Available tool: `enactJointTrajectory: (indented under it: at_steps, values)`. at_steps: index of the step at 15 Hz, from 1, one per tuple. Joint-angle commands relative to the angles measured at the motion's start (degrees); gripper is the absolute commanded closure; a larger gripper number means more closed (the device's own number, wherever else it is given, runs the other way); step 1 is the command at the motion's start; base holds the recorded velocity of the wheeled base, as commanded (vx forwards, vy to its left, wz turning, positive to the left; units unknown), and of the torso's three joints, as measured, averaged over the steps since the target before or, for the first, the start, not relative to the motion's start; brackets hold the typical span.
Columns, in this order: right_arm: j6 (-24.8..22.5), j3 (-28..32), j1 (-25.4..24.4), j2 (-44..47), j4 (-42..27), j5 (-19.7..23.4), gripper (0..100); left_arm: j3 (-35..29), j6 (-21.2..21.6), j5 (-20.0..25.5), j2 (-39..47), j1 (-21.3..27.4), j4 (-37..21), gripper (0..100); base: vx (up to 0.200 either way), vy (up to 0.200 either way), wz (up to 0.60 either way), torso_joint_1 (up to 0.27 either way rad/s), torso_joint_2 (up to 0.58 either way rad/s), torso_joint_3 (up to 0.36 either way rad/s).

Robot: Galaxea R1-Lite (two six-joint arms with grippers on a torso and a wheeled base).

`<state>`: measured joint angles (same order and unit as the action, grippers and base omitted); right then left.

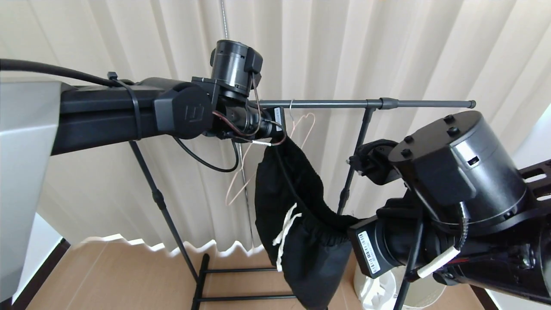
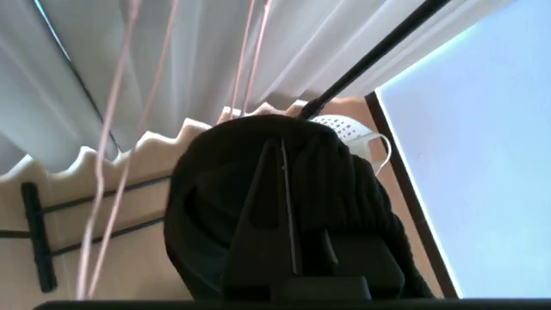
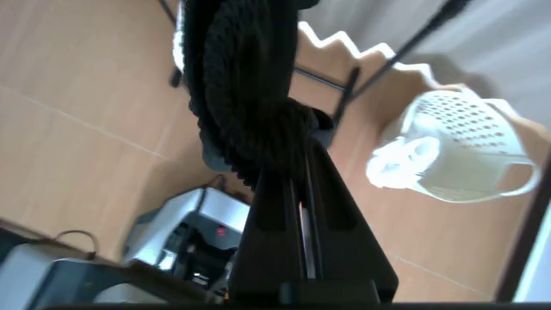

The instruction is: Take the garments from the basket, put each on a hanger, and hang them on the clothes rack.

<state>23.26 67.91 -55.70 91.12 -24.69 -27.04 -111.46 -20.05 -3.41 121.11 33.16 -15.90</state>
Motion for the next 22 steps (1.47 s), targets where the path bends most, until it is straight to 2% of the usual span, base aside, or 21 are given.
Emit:
enactJointTrajectory:
  at_steps: [1,3,4,5,7,8,9,10,11,13,16,17,19,22]
  values:
    - [-3.7,-0.5,11.5,1.2,1.7,0.1,100,0.3,1.8,-0.5,-4.6,-1.0,-5.7,100,0.000,0.000,0.00,0.000,0.00,0.000]
    - [-3.8,1.3,16.7,4.6,5.6,0.1,100,0.3,2.2,-0.5,-7.6,-1.2,-11.2,100,0.000,0.000,0.00,0.000,0.00,0.000]
    - [-3.8,3.4,19.3,7.7,8.7,0.1,100,0.9,2.8,-0.6,-10.0,-1.2,-16.9,100,0.000,0.000,0.00,0.000,0.00,0.000]
    - [-3.7,4.9,19.9,9.1,10.1,0.0,100,3.5,3.1,-0.6,-11.8,-1.0,-19.0,100,0.000,0.000,0.00,0.000,0.00,0.000]
    - [-2.5,10.1,21.7,12.8,11.9,0.1,100,14.3,7.3,-0.7,-17.2,-0.7,-18.6,100,0.000,0.000,0.00,0.000,0.00,0.000]
    - [-0.8,13.7,21.9,15.1,12.4,0.1,100,20.7,9.1,-0.8,-20.0,-0.3,-17.0,100,0.000,0.000,0.00,0.000,0.00,0.000]
    - [-0.8,14.1,21.8,15.3,12.5,0.1,100,21.2,9.2,-0.8,-20.2,-0.2,-16.8,100,0.000,0.000,0.00,0.000,0.00,0.000]
    - [-0.3,20.2,21.9,19.0,12.4,0.1,100,30.4,9.7,-1.2,-23.2,2.3,-11.7,100,0.000,0.000,0.00,0.000,0.00,0.000]
    - [-0.3,25.0,21.7,21.8,12.2,0.1,100,36.4,9.6,-2.5,-24.1,4.9,-7.6,100,0.000,0.000,0.00,0.000,0.00,0.000]
    - [-0.3,32.1,20.6,26.4,12.1,0.1,100,42.1,8.5,-4.8,-23.9,10.0,-3.6,100,0.000,0.000,0.00,0.000,0.00,0.000]
    - [-0.1,39.2,19.3,31.3,12.5,0.1,100,43.0,1.5,-4.8,-21.5,17.3,-0.6,100,0.000,0.000,0.00,0.000,0.00,0.000]
    - [-0.1,40.5,18.6,31.9,12.6,0.1,100,42.9,0.0,-4.7,-20.9,18.3,0.5,100,0.000,0.000,0.00,0.000,0.00,0.000]
    - [1.9,44.8,17.6,34.2,12.2,0.1,100,42.7,-5.0,-4.8,-17.8,20.4,6.6,100,0.000,0.000,0.00,0.000,0.00,0.000]
    - [2.4,46.1,16.7,34.6,12.1,0.1,100,41.6,-8.4,-4.8,-16.8,21.8,9.5,100,0.000,0.000,0.00,0.000,0.00,0.000]
